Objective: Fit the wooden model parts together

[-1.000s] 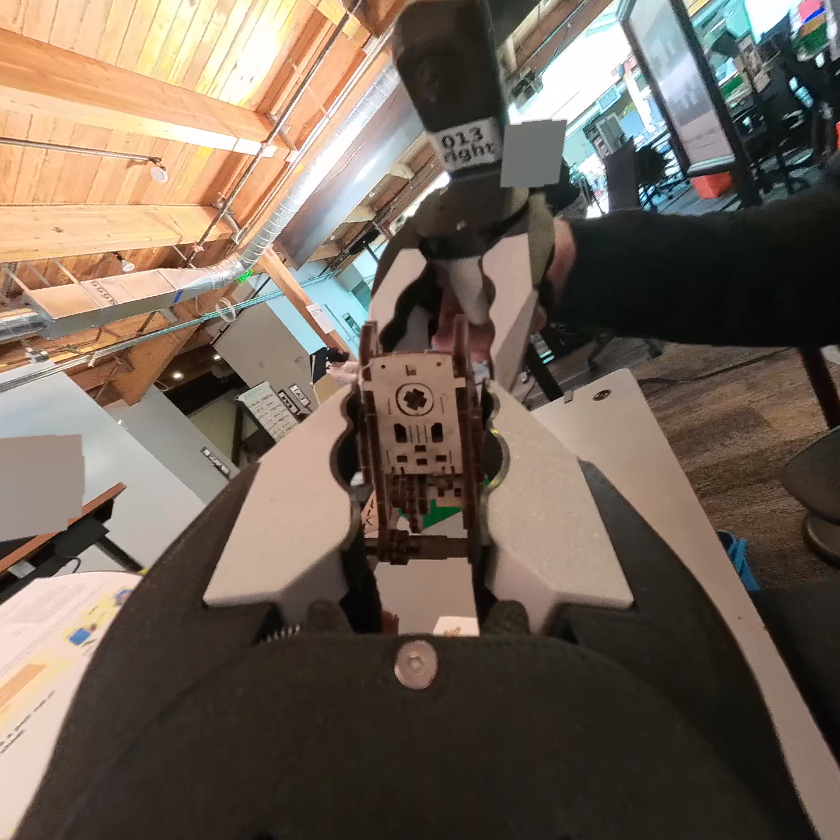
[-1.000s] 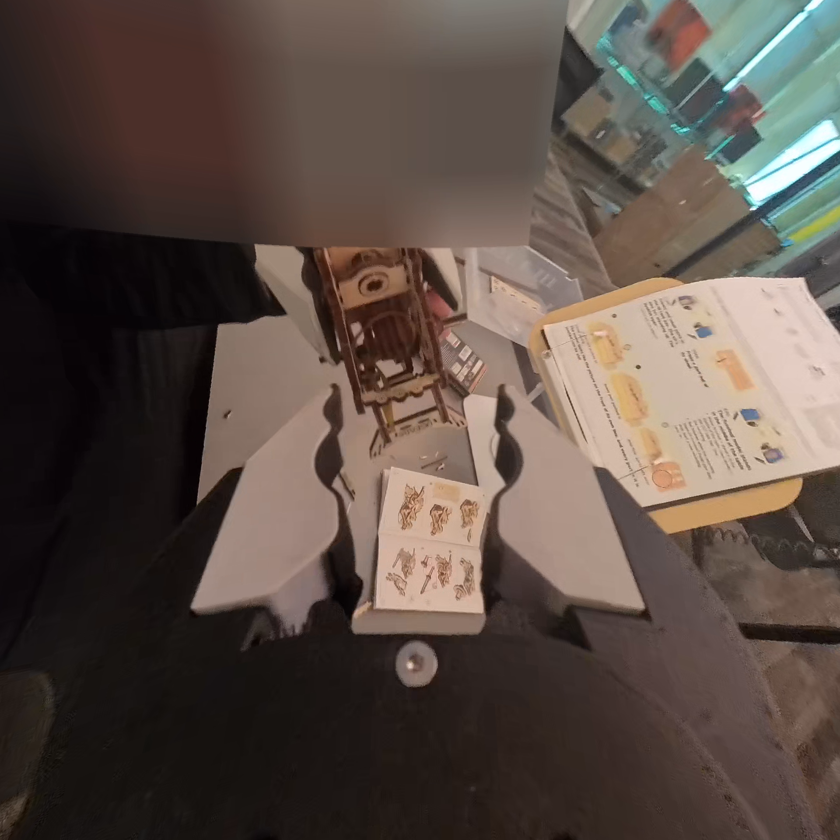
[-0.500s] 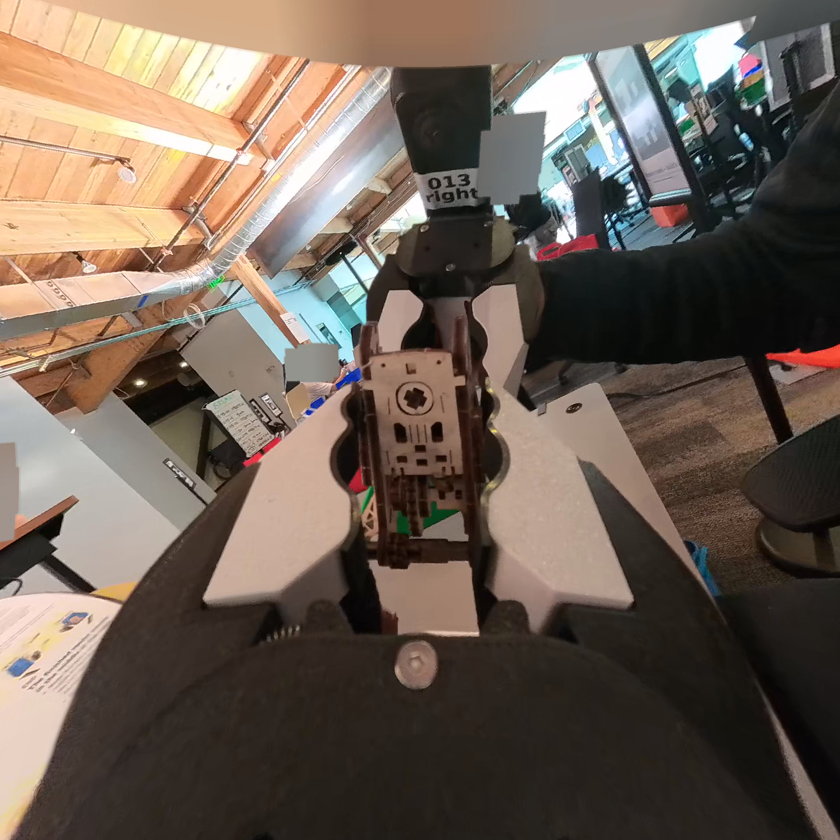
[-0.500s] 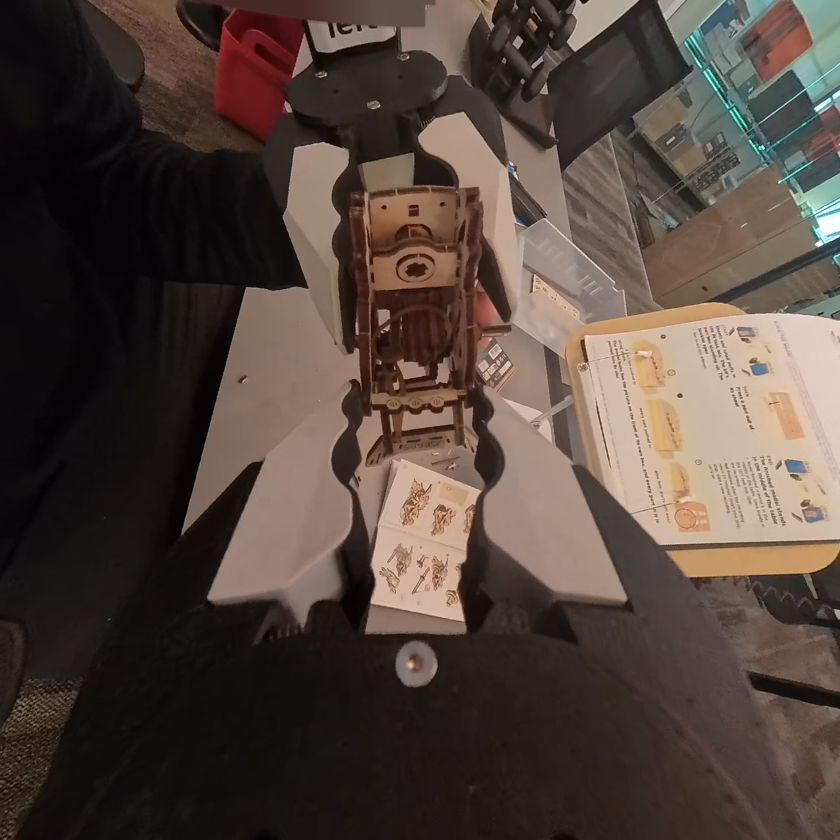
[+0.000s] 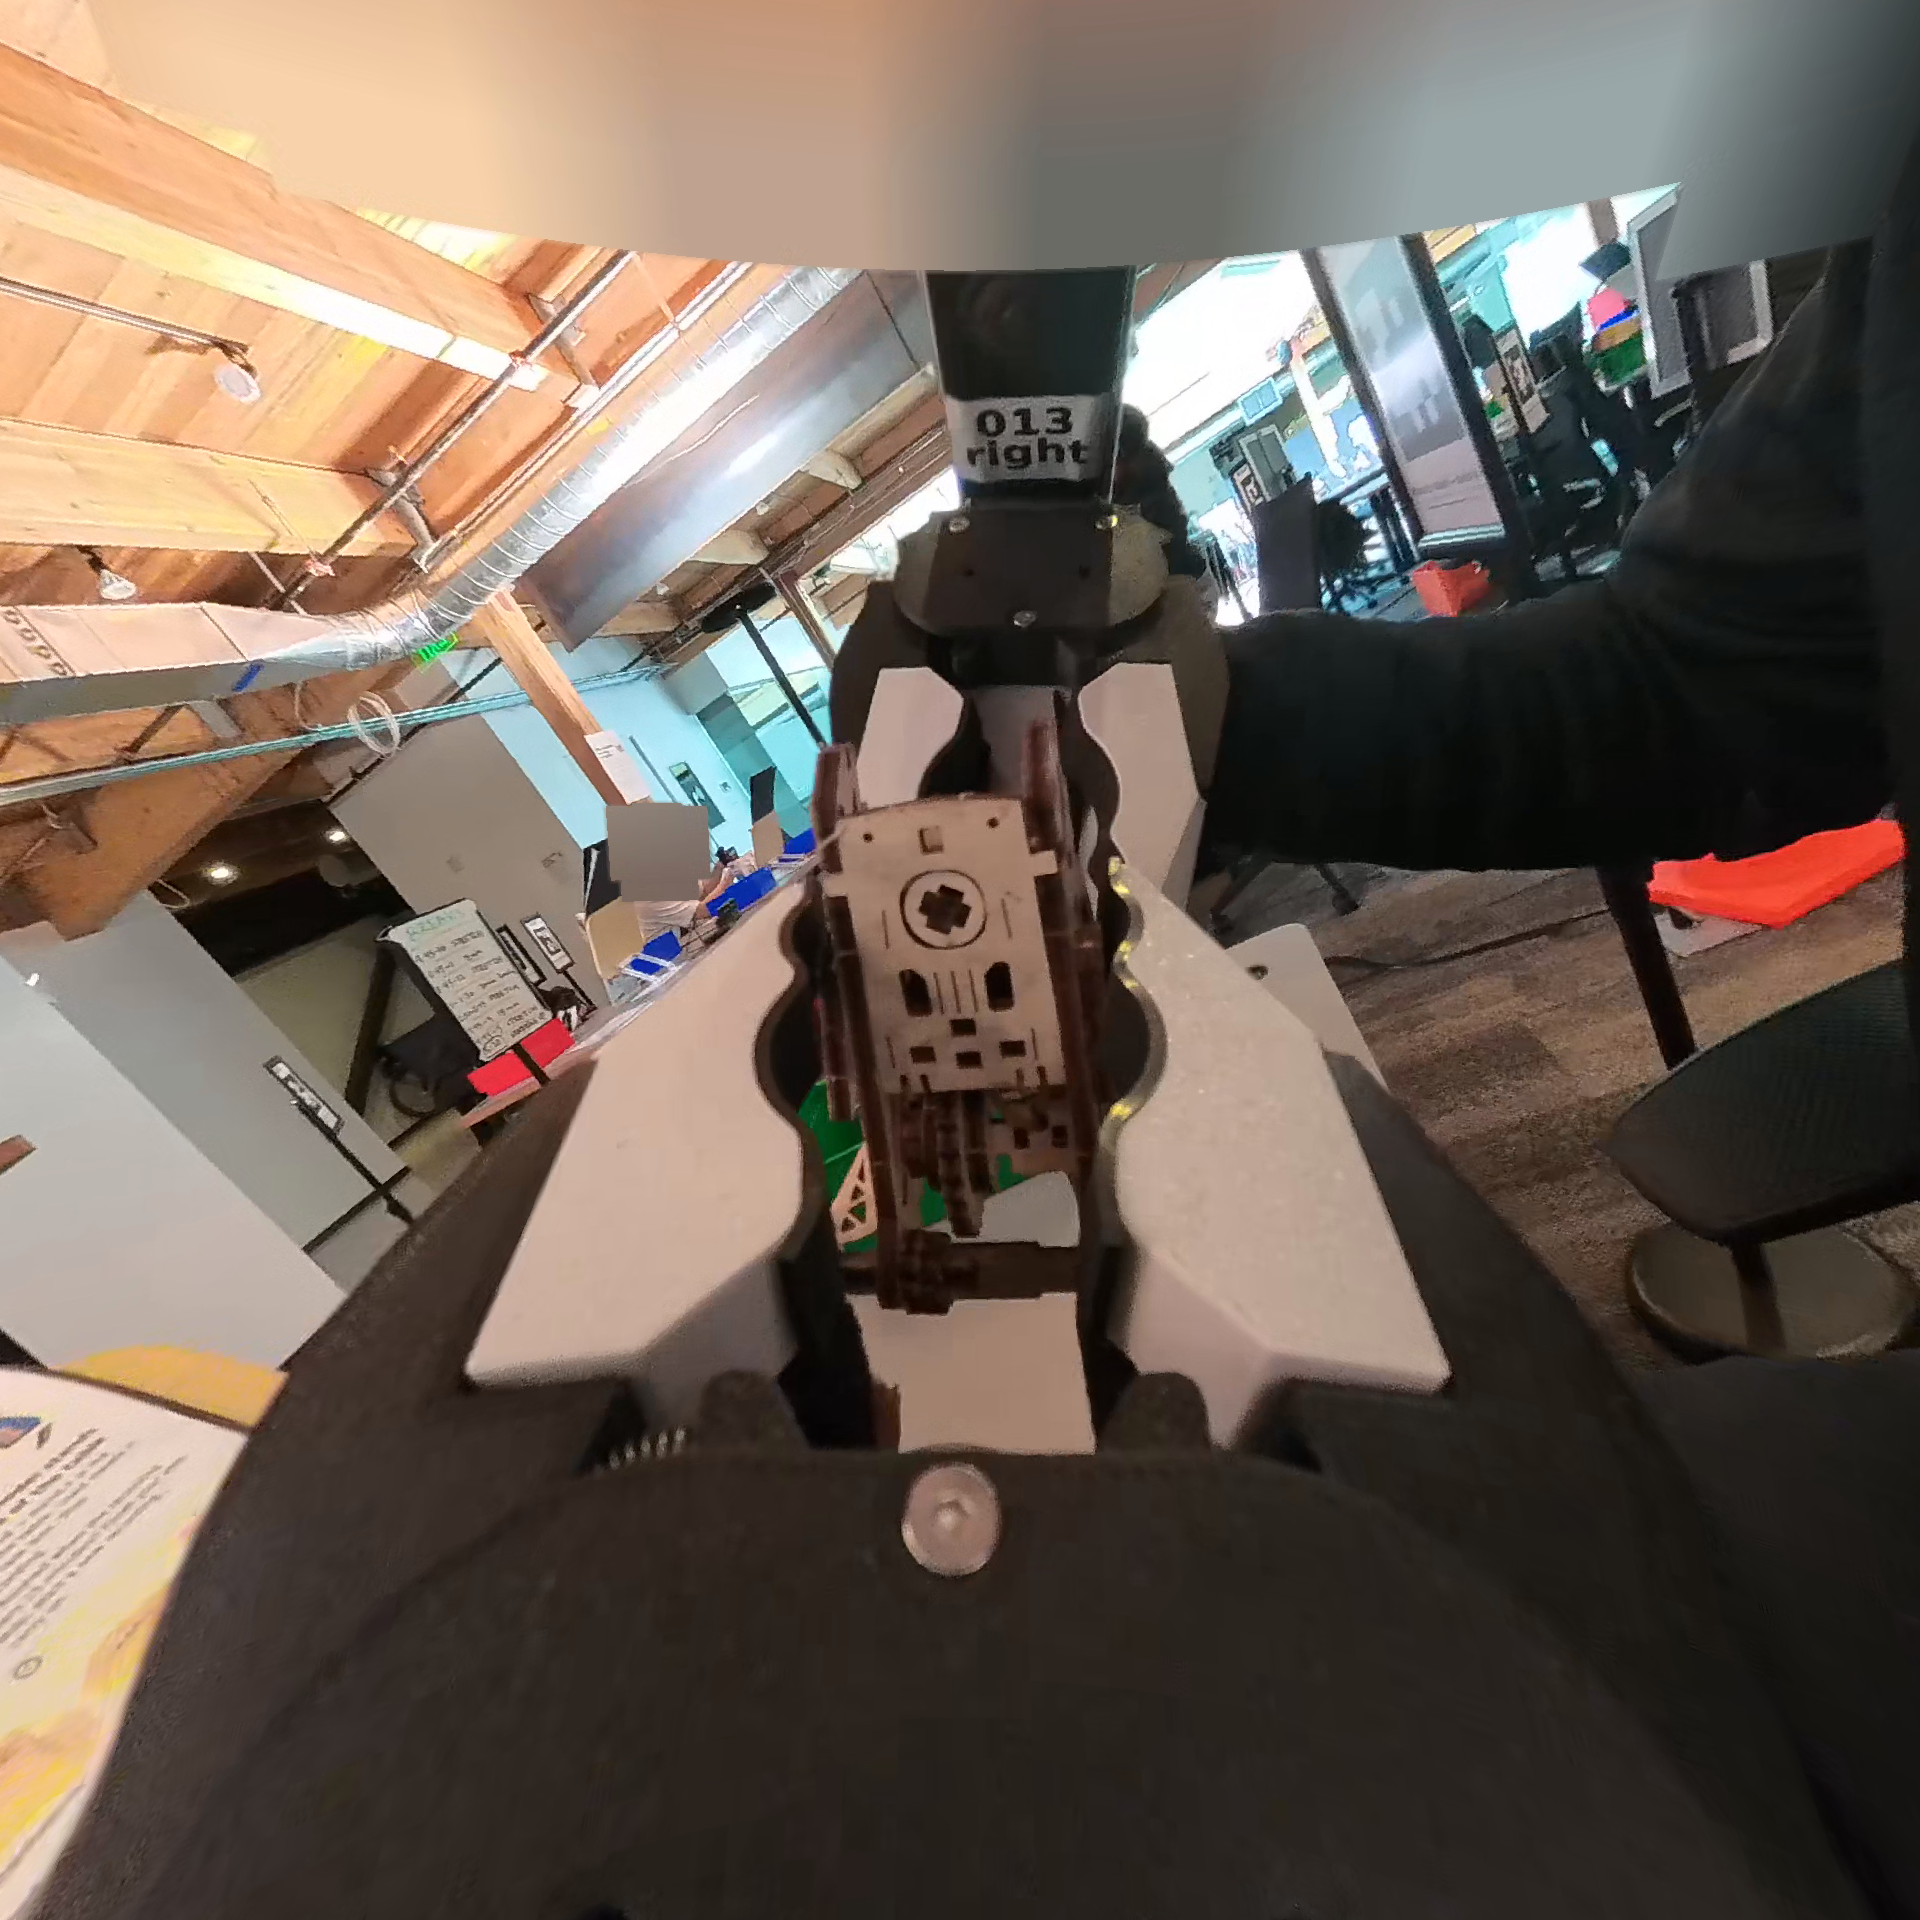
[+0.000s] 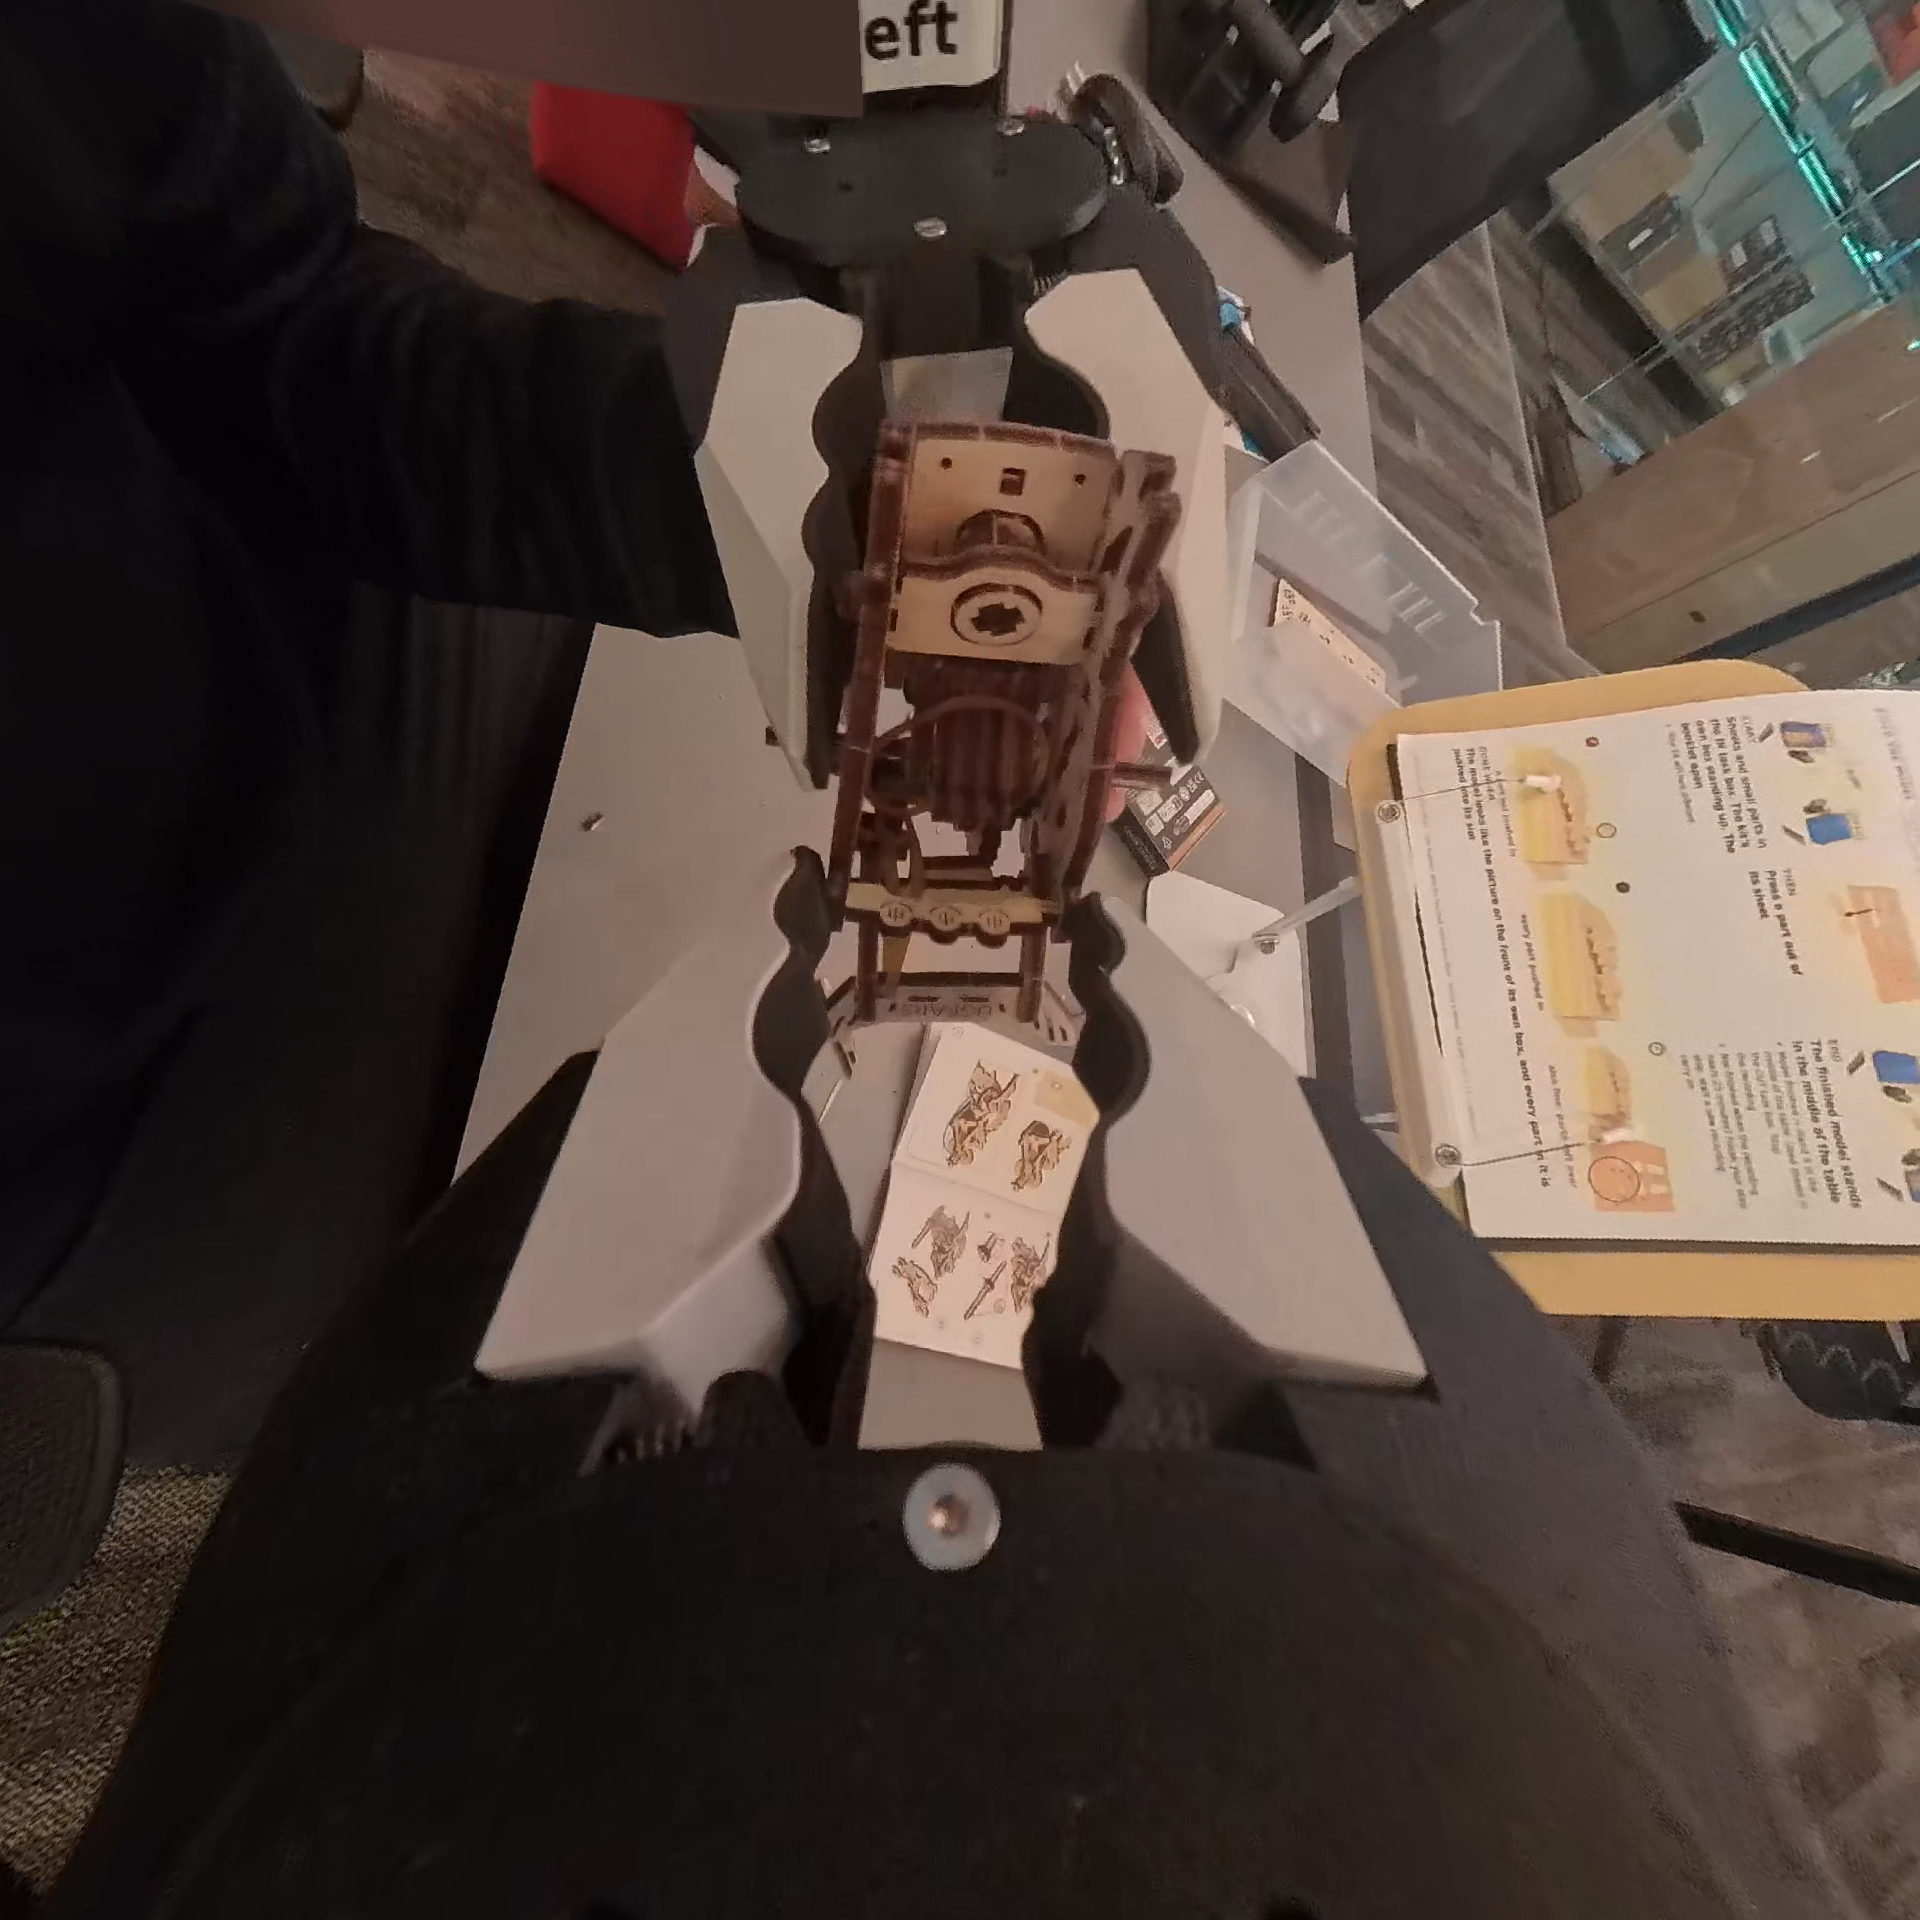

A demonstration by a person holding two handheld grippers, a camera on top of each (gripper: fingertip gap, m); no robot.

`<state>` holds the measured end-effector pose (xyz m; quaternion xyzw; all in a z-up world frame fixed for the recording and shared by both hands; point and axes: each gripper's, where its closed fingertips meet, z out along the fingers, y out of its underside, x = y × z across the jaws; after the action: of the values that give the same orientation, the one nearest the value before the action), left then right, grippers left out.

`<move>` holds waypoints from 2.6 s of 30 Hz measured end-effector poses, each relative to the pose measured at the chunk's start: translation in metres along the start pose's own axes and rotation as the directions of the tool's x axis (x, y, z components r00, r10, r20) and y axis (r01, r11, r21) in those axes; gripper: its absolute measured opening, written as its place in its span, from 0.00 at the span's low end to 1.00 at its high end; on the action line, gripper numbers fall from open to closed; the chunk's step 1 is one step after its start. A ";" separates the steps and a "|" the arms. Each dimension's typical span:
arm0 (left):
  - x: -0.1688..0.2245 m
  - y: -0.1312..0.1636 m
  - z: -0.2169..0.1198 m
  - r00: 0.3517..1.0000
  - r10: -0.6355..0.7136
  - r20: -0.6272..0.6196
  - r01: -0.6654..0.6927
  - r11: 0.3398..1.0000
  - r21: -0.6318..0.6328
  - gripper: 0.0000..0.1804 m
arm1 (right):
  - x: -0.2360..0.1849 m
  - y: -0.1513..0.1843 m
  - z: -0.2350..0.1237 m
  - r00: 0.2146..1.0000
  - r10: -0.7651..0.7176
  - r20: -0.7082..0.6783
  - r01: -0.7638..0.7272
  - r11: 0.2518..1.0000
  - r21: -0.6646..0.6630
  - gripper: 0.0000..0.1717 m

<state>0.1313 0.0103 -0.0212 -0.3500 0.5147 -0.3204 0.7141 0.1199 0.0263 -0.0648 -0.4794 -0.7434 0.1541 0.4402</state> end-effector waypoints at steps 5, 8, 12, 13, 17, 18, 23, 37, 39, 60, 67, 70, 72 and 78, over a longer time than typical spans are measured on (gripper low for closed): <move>-0.003 -0.002 -0.003 1.000 -0.006 0.006 0.006 1.000 0.021 0.27 | 0.002 -0.003 0.002 1.000 0.022 -0.013 -0.021 0.999 0.031 0.26; -0.004 -0.003 -0.004 1.000 -0.011 0.012 0.010 0.999 0.050 0.27 | 0.003 -0.004 0.001 0.999 0.042 -0.022 -0.041 0.998 0.053 0.26; -0.007 0.000 -0.003 0.999 -0.024 0.021 0.023 0.999 0.044 0.27 | 0.007 -0.004 0.000 0.996 0.084 -0.042 -0.081 0.994 0.075 0.27; -0.007 0.000 -0.004 0.999 -0.046 0.010 0.045 0.997 0.061 0.27 | 0.007 -0.004 0.001 0.996 0.062 -0.062 -0.057 0.996 0.070 0.28; -0.008 -0.008 -0.007 0.997 -0.076 0.001 0.076 0.991 0.111 0.27 | 0.004 -0.001 0.004 0.995 0.082 -0.055 -0.079 0.995 0.057 0.28; -0.007 -0.009 -0.007 0.997 -0.077 -0.008 0.078 0.990 0.117 0.27 | 0.003 -0.001 0.003 0.995 0.081 -0.051 -0.078 0.995 0.059 0.28; -0.007 -0.007 -0.007 0.997 -0.076 0.002 0.075 0.990 0.123 0.27 | 0.003 0.000 0.005 0.995 0.068 -0.071 -0.065 0.997 0.039 0.27; -0.008 -0.007 -0.010 0.995 -0.102 0.000 0.100 0.978 0.183 0.26 | 0.001 -0.001 0.007 0.994 0.096 -0.050 -0.095 0.995 0.035 0.27; -0.007 -0.009 -0.010 0.994 -0.113 -0.007 0.112 0.976 0.189 0.27 | 0.000 -0.004 0.002 0.993 0.104 -0.047 -0.101 0.992 0.074 0.28; -0.002 -0.015 -0.006 0.990 -0.138 -0.020 0.139 0.968 0.208 0.27 | 0.015 -0.008 -0.015 0.960 0.158 -0.230 -0.104 0.967 0.233 0.03; -0.003 -0.017 -0.007 0.991 -0.132 0.000 0.129 0.968 0.214 0.27 | 0.017 -0.010 -0.015 0.952 0.181 -0.249 -0.121 0.964 0.237 0.02; -0.005 -0.014 -0.008 0.991 -0.137 0.009 0.132 0.968 0.212 0.27 | 0.019 -0.008 -0.014 0.943 0.207 -0.260 -0.147 0.961 0.234 0.02; -0.004 -0.015 -0.008 0.992 -0.128 0.008 0.123 0.968 0.218 0.26 | 0.018 -0.009 -0.013 0.944 0.182 -0.276 -0.119 0.966 0.227 0.03; -0.003 -0.019 -0.010 0.991 -0.137 -0.010 0.135 0.963 0.231 0.26 | 0.007 -0.006 -0.026 0.968 0.171 -0.185 -0.125 0.964 0.237 0.19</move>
<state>0.1194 0.0006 -0.0062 -0.2999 0.4463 -0.4253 0.7280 0.1366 0.0245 -0.0424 -0.4948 -0.6341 0.2192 0.5523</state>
